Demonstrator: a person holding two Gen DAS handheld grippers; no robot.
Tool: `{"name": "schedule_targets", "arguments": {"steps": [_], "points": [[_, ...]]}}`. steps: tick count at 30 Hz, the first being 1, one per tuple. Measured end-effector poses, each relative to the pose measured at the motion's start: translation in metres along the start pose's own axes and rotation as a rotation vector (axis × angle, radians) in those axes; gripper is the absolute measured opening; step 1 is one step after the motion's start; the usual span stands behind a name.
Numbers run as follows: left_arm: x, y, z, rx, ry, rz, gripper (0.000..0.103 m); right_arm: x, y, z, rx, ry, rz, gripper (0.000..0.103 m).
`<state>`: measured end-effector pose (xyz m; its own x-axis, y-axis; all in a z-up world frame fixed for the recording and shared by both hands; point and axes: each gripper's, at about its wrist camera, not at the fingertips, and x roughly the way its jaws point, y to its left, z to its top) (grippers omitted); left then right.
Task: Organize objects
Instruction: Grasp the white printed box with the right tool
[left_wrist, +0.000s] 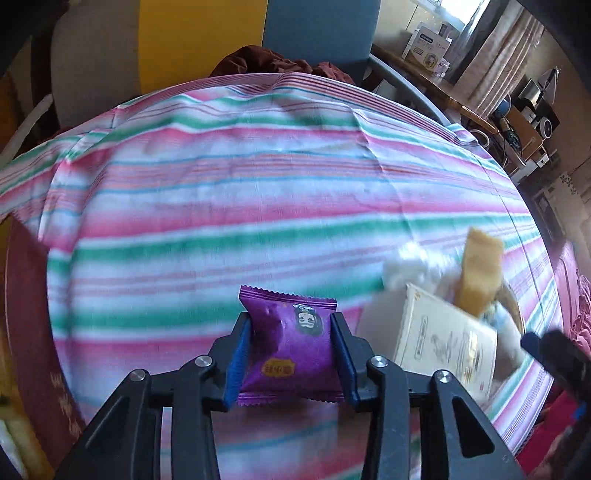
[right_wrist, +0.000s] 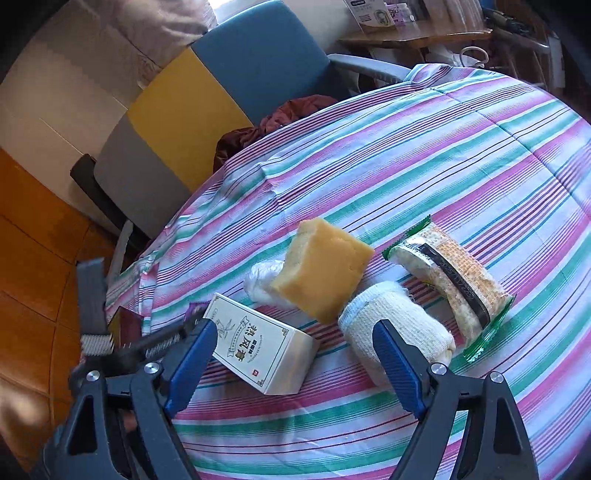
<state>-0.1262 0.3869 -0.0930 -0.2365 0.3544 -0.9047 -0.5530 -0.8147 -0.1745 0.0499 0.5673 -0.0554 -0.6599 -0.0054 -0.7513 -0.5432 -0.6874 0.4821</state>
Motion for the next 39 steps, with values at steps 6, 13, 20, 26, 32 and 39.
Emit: {"name": "schedule_targets", "arguments": {"steps": [6,13,20,26,32,39], "points": [[-0.019,-0.011,-0.048,0.02,-0.015,0.002,0.042,-0.001,-0.001,0.002,-0.009,-0.017,-0.018,0.087],[-0.045,-0.024,-0.109,0.128,-0.067,-0.002,0.042,0.001,0.005,0.0,-0.051,-0.014,-0.017,0.087],[-0.067,-0.021,-0.156,0.223,-0.112,-0.039,0.041,0.011,0.022,-0.009,-0.149,0.011,-0.031,0.087],[-0.076,-0.006,-0.176,0.255,-0.129,-0.053,0.035,0.015,0.046,-0.015,-0.258,0.006,-0.044,0.087],[-0.073,0.001,-0.175,0.24,-0.139,-0.088,0.035,0.039,0.079,0.001,-0.359,0.04,-0.075,0.089],[-0.072,0.01,-0.174,0.206,-0.141,-0.138,0.035,0.08,0.077,-0.001,-0.349,0.253,-0.078,0.089]]}}
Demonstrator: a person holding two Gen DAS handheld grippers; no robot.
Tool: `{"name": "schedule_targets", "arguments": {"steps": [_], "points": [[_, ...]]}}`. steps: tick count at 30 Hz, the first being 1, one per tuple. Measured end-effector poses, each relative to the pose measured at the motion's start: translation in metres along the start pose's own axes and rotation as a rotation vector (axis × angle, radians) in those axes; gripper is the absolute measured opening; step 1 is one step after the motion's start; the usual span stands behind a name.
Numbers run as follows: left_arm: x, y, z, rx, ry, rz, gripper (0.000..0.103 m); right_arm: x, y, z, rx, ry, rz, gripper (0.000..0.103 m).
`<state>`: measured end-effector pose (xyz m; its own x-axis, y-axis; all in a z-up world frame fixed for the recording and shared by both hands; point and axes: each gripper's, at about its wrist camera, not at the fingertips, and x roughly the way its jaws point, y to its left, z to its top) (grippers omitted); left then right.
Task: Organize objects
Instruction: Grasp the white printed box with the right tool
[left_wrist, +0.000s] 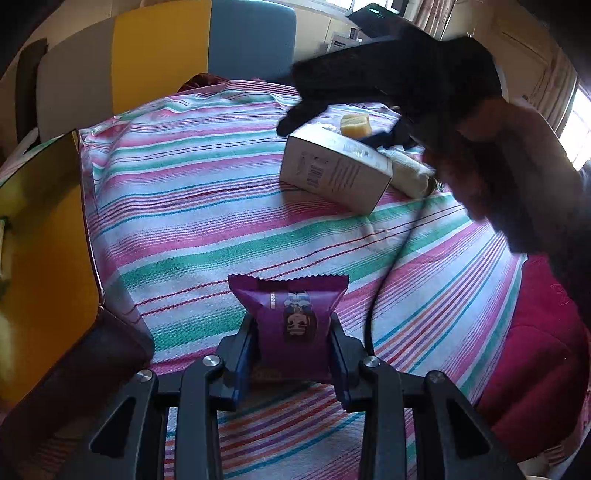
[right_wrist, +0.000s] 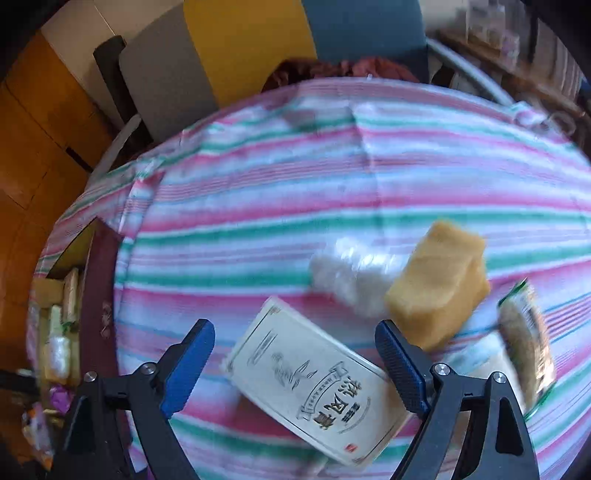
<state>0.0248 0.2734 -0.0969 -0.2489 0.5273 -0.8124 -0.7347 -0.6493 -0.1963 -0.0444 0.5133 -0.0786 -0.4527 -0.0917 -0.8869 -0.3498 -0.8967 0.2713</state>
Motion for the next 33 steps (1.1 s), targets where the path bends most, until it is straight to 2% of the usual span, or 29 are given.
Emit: {"name": "schedule_targets", "arguments": {"steps": [4,10,15,24,33], "points": [[0.0,0.002,0.0,-0.006,-0.007,-0.011,0.035,-0.002,-0.004,-0.032,-0.007,0.063,0.083,0.089],[-0.002,0.003,-0.002,-0.016,-0.009,-0.015,0.035,-0.002,-0.012,-0.074,-0.031,0.057,0.028,0.091],[-0.004,0.003,-0.003,-0.018,-0.008,-0.009,0.036,-0.007,-0.008,-0.073,-0.062,-0.013,0.007,0.091],[-0.003,-0.003,-0.005,0.001,-0.012,0.03,0.037,-0.008,-0.005,-0.069,-0.107,-0.033,-0.04,0.091],[-0.005,-0.003,-0.007,0.003,-0.018,0.032,0.037,-0.017,0.0,-0.065,-0.115,-0.102,-0.062,0.091]]}}
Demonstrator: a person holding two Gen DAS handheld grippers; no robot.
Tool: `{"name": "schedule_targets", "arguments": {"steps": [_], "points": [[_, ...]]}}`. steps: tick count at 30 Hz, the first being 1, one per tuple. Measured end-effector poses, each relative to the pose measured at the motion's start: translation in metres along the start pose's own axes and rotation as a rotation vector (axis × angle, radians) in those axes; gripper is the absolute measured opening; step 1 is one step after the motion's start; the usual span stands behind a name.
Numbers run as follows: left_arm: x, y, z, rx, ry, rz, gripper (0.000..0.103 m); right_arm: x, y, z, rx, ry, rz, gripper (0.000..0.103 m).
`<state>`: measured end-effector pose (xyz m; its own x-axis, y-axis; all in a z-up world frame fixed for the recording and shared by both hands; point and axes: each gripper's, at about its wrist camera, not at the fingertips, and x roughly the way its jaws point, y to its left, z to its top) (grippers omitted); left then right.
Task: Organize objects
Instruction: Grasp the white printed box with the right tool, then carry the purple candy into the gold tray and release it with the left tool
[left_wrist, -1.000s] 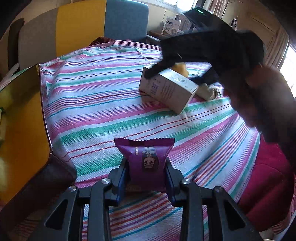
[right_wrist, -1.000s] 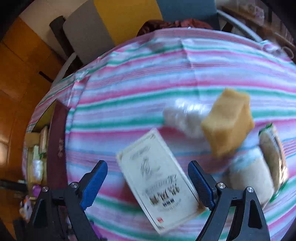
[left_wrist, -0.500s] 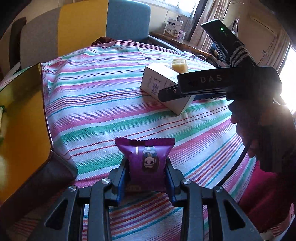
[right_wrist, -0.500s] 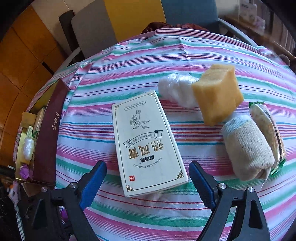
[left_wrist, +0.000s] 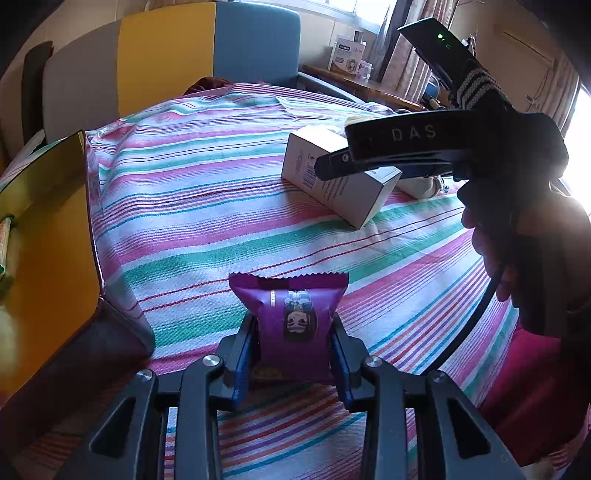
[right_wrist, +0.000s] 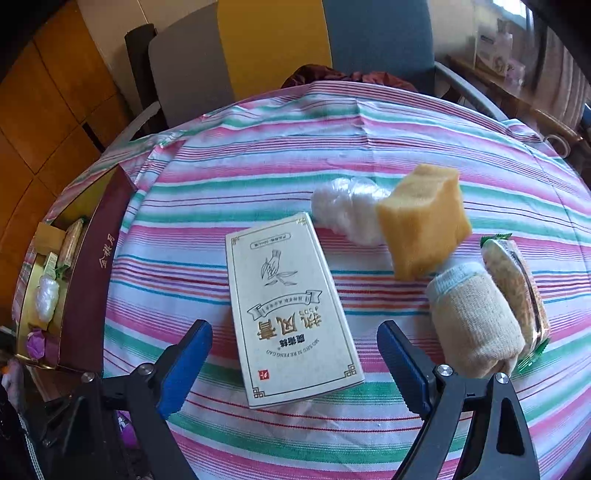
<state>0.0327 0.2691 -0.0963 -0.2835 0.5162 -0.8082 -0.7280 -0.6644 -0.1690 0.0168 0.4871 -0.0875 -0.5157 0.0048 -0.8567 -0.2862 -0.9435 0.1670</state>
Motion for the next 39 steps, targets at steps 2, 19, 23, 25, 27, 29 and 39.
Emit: {"name": "schedule_targets", "arguments": {"steps": [2,19,23,25,27,29,39], "points": [[0.0,0.0,0.0,-0.001,0.0,0.0,0.037,-0.001,-0.001,0.001,0.007,-0.01,-0.005,0.091],[-0.004,0.004,0.001,-0.009,0.003,-0.016,0.034,0.007,0.007,-0.001,-0.051,-0.012,-0.019,0.053],[-0.009,0.006,0.003,-0.028,0.006,-0.047,0.032,0.014,0.002,-0.003,-0.035,0.024,-0.016,0.052],[-0.012,0.006,0.005,-0.04,0.004,-0.067,0.032,0.016,0.003,-0.004,-0.038,0.03,-0.022,0.052],[-0.018,0.005,0.007,-0.042,-0.007,-0.077,0.032,0.015,0.004,-0.005,-0.047,0.027,-0.027,0.052],[-0.025,0.005,0.009,-0.045,-0.018,-0.093,0.032,0.015,0.005,-0.005,-0.054,0.024,-0.031,0.052],[-0.089,0.041,0.021,-0.168,-0.123,-0.076,0.032,0.015,0.007,-0.006,-0.067,0.02,-0.043,0.052]]}}
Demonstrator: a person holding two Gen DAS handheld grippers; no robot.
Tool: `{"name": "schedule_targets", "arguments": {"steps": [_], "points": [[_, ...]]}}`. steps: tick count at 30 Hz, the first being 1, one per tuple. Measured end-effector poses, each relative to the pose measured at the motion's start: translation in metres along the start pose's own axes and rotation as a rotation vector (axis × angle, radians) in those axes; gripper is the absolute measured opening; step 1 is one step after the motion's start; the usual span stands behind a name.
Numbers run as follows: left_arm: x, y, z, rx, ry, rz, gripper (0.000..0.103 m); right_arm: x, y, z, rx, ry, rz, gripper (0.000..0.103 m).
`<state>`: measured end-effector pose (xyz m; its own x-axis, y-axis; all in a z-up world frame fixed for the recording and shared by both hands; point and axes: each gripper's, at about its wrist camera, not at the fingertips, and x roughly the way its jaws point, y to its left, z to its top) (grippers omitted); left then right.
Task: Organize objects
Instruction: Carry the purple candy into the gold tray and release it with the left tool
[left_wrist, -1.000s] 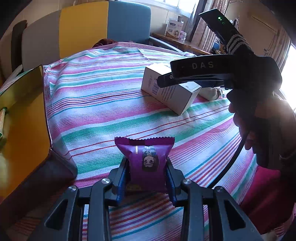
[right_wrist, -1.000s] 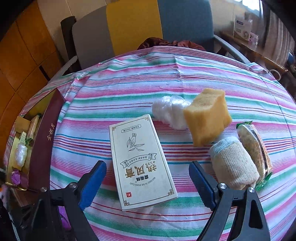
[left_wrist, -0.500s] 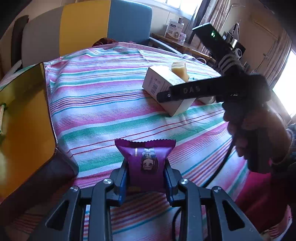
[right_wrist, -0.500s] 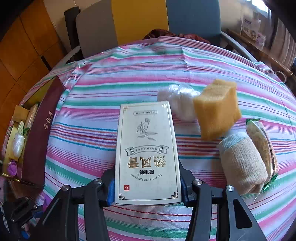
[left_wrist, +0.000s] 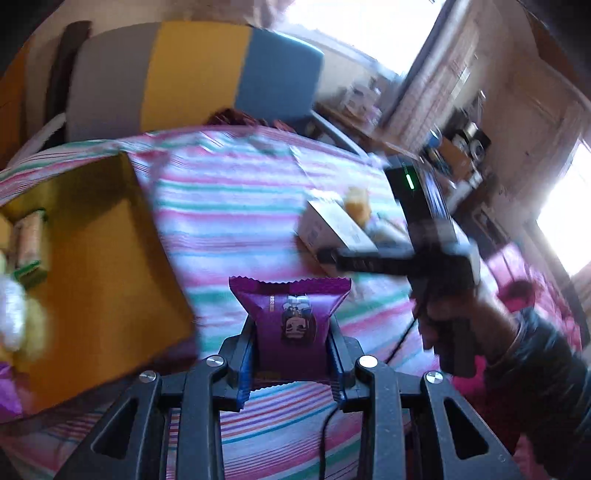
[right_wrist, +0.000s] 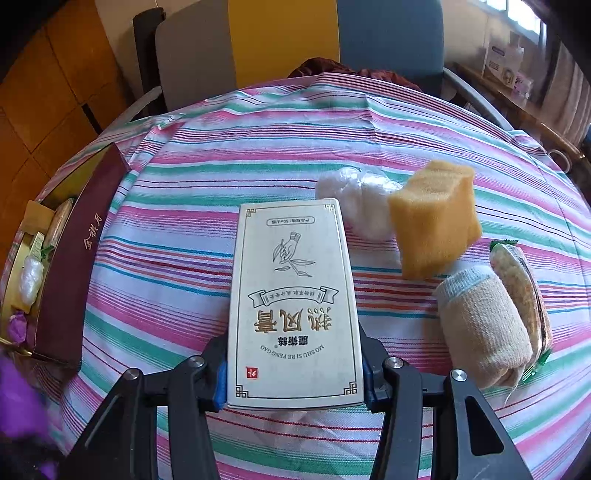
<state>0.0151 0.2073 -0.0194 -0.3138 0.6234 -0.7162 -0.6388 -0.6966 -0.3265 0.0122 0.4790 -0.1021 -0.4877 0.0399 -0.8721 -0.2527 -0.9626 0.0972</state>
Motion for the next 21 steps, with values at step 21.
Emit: {"name": "schedule_targets", "arguments": {"steps": [21], "points": [[-0.026,0.187,-0.026,-0.372,0.08,0.381,0.033,0.003,0.009,-0.004,-0.033,0.003,-0.052,0.052]]}}
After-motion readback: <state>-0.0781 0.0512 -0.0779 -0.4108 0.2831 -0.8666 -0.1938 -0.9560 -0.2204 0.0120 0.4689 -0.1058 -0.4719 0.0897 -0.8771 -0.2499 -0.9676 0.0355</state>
